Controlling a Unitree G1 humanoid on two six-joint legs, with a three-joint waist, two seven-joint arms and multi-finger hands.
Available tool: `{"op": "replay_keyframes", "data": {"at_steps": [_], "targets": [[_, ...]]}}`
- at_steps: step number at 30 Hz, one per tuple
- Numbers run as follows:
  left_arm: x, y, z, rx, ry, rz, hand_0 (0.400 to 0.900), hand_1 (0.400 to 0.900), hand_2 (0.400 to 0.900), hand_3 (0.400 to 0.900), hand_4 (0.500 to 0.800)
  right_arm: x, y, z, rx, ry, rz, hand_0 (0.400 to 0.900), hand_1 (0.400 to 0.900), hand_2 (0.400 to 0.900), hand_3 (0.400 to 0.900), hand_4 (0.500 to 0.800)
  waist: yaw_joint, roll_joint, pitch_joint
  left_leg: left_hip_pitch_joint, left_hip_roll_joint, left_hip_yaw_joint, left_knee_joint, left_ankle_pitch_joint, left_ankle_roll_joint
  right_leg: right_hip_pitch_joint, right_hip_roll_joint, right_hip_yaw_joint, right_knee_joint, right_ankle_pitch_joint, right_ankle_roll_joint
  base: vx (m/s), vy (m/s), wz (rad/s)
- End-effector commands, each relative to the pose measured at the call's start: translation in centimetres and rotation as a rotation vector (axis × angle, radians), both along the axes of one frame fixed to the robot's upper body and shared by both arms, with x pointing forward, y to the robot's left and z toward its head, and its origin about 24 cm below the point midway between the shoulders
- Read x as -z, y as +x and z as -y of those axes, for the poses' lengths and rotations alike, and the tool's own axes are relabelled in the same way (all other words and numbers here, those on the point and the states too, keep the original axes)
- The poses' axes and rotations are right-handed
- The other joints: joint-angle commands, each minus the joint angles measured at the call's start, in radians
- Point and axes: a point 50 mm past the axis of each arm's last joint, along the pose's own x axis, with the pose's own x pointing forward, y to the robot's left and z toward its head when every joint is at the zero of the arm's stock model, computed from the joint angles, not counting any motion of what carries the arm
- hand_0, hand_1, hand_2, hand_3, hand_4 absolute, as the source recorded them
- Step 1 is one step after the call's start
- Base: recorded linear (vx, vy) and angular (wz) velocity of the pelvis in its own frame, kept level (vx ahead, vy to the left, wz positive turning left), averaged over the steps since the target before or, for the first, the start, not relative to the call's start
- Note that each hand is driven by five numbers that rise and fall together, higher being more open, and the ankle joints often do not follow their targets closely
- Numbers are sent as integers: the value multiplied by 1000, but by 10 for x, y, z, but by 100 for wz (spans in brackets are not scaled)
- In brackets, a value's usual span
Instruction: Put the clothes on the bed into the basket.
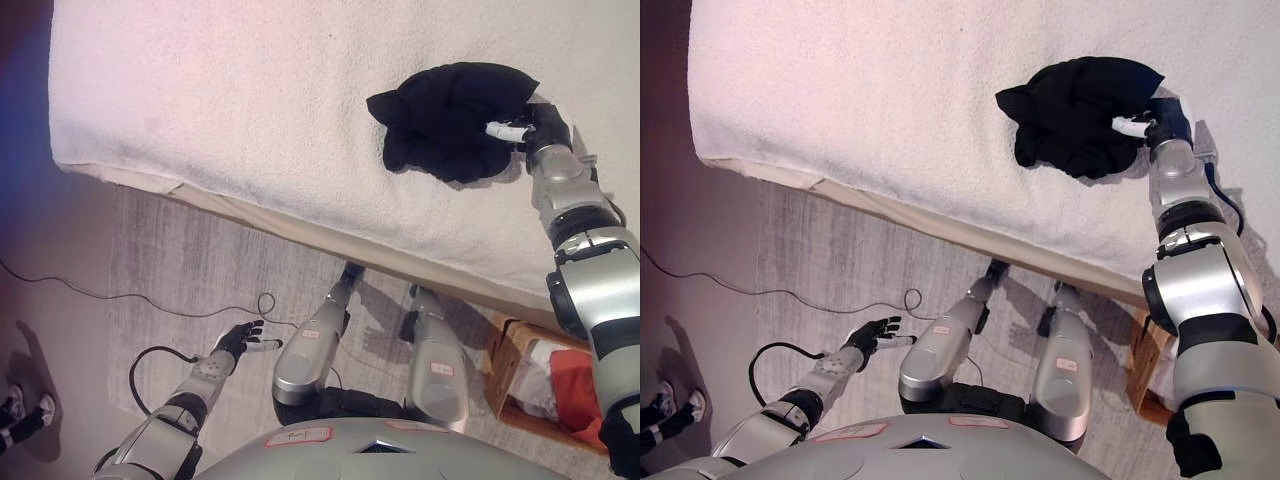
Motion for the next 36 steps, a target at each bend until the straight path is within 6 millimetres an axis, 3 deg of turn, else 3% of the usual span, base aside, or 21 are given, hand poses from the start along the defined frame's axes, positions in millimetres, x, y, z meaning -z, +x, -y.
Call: {"op": "replay_keyframes", "data": {"at_steps": [1,5,9,16,19,23,36], "targets": [[6,-29,-33,-22,129,-134,900,900,900,900,800,-14,17,-35,-134,19,58,400,400,400,400,500,13,-58,-74,-39,-57,121,48,-57,51,-13,-60,100,147,-153,39,3,19,-12],[6,-29,-34,-27,140,-146,900,900,900,900,800,-5,12,-31,-128,13,26,400,400,400,400,500,-8,-92,-97,-23,-54,133,62,-75,56,8,-56,111,140,-150,39,6,16,-16],[7,-36,-42,-50,155,-188,900,900,900,900,800,9,1,-12,-130,-78,-60,400,400,400,400,500,-46,-164,-147,30,-40,173,67,-109,68,52,-40,151,109,-133,44,46,24,-43],[8,-55,-57,-96,184,-254,900,900,900,900,800,9,-10,11,-165,-280,-163,400,400,400,400,500,-88,-256,-231,126,-7,252,32,-138,75,106,-5,216,67,-115,53,50,0,-61],[9,-69,-62,-114,190,-295,900,900,900,900,800,-4,-11,22,-164,-367,-189,400,400,400,400,500,-109,-289,-279,183,12,313,22,-161,80,132,13,264,49,-103,63,72,14,-84],[9,-82,-69,-150,190,-322,900,900,900,900,800,-44,-12,46,-105,-486,-171,400,400,400,400,500,-130,-314,-339,252,35,403,12,-189,86,159,34,341,29,-84,81,67,16,-88],[12,-103,-68,-134,179,-385,900,900,900,900,800,-88,-63,126,140,-608,-240,400,400,400,400,500,-222,-302,-406,357,48,557,-7,-220,101,181,75,479,26,-53,113,-12,16,-51]]}}
